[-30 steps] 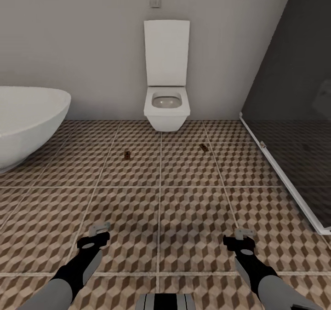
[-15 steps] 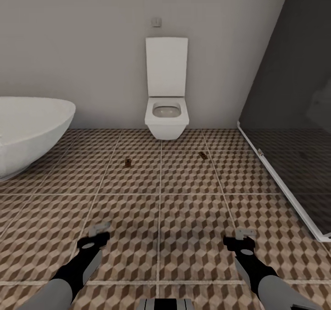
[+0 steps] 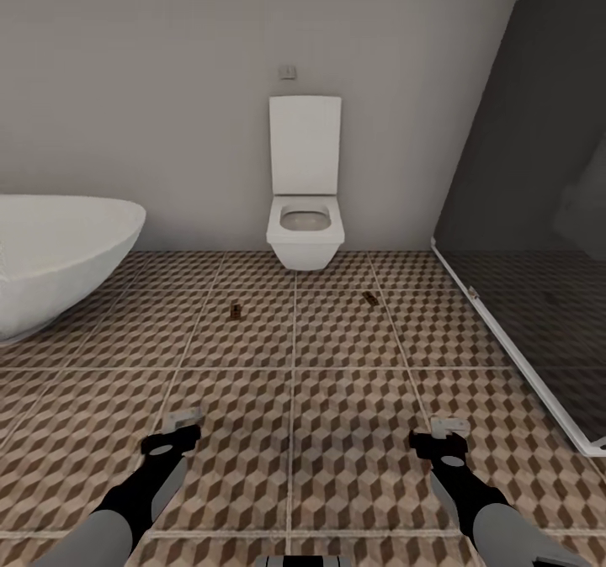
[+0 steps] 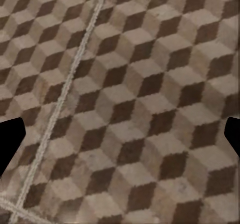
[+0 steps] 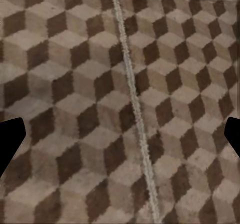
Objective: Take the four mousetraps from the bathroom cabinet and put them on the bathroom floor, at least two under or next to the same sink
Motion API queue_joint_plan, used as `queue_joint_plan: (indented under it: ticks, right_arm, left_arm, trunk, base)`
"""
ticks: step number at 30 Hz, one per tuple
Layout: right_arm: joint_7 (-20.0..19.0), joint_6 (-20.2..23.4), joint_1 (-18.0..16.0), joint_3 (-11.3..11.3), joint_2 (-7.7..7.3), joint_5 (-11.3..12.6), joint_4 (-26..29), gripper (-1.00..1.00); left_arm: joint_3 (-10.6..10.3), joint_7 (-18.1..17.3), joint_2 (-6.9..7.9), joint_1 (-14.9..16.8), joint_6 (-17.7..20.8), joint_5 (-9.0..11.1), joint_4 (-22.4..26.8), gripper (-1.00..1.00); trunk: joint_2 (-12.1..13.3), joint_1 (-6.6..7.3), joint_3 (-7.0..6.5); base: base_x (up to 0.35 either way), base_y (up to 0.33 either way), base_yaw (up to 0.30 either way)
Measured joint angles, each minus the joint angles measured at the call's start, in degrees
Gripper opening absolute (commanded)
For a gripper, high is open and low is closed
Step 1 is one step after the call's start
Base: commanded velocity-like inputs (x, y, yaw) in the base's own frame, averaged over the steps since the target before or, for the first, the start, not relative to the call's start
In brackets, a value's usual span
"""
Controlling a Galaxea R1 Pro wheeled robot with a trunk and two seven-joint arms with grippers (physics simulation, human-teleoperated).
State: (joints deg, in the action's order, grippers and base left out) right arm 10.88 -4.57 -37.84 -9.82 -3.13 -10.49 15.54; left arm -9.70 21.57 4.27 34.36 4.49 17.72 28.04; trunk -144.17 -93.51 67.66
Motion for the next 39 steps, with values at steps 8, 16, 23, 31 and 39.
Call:
queue_joint_plan:
  ticks: [8, 16, 23, 31, 39]
  right_arm:
    - [-0.01, -0.12, 0.0, 0.04, -0.01, -0.04, -0.05, 1.0]
    - [-0.02, -0.23, 0.01, 0.15, -0.1, -0.4, -3.54, 1.0]
    - [-0.06, -0.29, 0.01, 0.22, -0.55, -0.4, -6.98, 1.0]
    - [-0.12, -0.38, 0.01, 0.3, -3.36, -0.48, -13.24, 1.0]
    - [-0.42, -0.41, 0.12, 0.37, -6.54, -0.53, -15.6, 1.0]
  left_arm:
    - [0.25, -0.09, 0.1, 0.0, 0.05, 0.54, -0.64, 1.0]
    - [0.21, -0.13, 0.12, 0.0, 0.17, 0.37, -3.12, 1.0]
    - [0.19, -0.13, 1.46, 0.0, 0.37, 0.77, -7.38, 1.0]
    - [0.31, -0.08, 3.71, 0.0, -0.25, 0.84, -16.85, 1.0]
    - [0.29, 0.03, 5.37, -0.03, -3.83, 0.91, -23.52, 1.0]
  trunk:
    - [0.11, 0.21, -1.77]
    - [0.22, 0.41, -3.55]
    - [0.31, 0.59, -5.1]
    - [0.42, 0.8, -6.87]
    - [0.52, 1.0, -8.64]
  base:
    - [0.0, 0.0, 0.0]
    - [0.0, 0.0, 0.0]
    - [0.0, 0.0, 0.0]
    - [0.0, 0.0, 0.0]
    - [0.0, 0.0, 0.0]
